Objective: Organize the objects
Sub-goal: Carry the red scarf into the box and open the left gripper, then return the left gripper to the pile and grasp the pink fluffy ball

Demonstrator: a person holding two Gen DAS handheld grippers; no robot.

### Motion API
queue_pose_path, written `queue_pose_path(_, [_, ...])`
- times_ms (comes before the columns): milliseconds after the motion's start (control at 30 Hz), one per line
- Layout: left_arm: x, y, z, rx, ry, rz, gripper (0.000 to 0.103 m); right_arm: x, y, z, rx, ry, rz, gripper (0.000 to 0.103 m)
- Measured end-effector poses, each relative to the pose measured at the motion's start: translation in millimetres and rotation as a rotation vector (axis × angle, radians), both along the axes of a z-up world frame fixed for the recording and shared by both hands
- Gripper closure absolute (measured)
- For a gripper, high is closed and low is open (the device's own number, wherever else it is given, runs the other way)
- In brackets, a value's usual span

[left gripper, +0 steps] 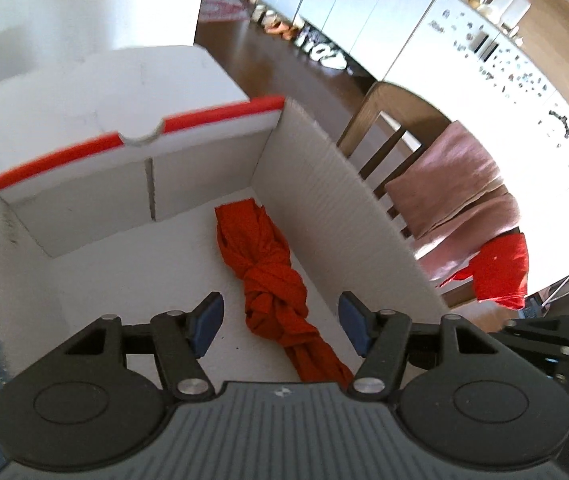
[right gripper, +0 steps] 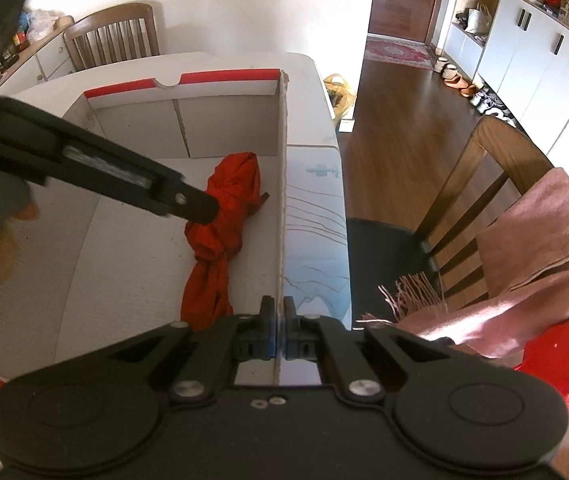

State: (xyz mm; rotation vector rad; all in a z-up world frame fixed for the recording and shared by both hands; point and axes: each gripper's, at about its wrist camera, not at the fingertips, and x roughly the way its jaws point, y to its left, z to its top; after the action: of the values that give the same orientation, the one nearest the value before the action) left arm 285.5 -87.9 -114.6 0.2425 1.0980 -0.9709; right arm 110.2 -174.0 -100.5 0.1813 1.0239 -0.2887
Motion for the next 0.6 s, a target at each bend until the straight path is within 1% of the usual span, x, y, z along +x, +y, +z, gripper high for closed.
queue_pose_path(100, [-5, 12, 15, -0.02, -0.018, 0.016, 0.041, 0, 0, 0, 0.002, 0.002, -0.003, 0.101])
queue_pose_path(267, [-11, 30, 30, -0.022, -0.059, 0.045, 0.041, 1, 1, 1, -0.002, 0.007, -0.011, 0.101])
queue_pose_path(400, [-11, 58, 43, -0.032, -0.102, 0.07, 0.041, 1, 2, 1, -0.002, 0.008, -0.019, 0.101])
queue_pose_path(500, [-10, 81, 52, -0.024, -0.147, 0.096, 0.04, 1, 2, 1, -0.004, 0.01, -0.024, 0.101])
queue_pose_path(533, [-9, 89, 54, -0.021, -0.158, 0.104, 0.04, 1, 3, 1, -0.006, 0.011, -0.025, 0.101])
queue_pose_path(600, [-6, 104, 59, -0.021, -0.175, 0.122, 0.035, 1, 3, 2, -0.008, 0.011, -0.027, 0.101])
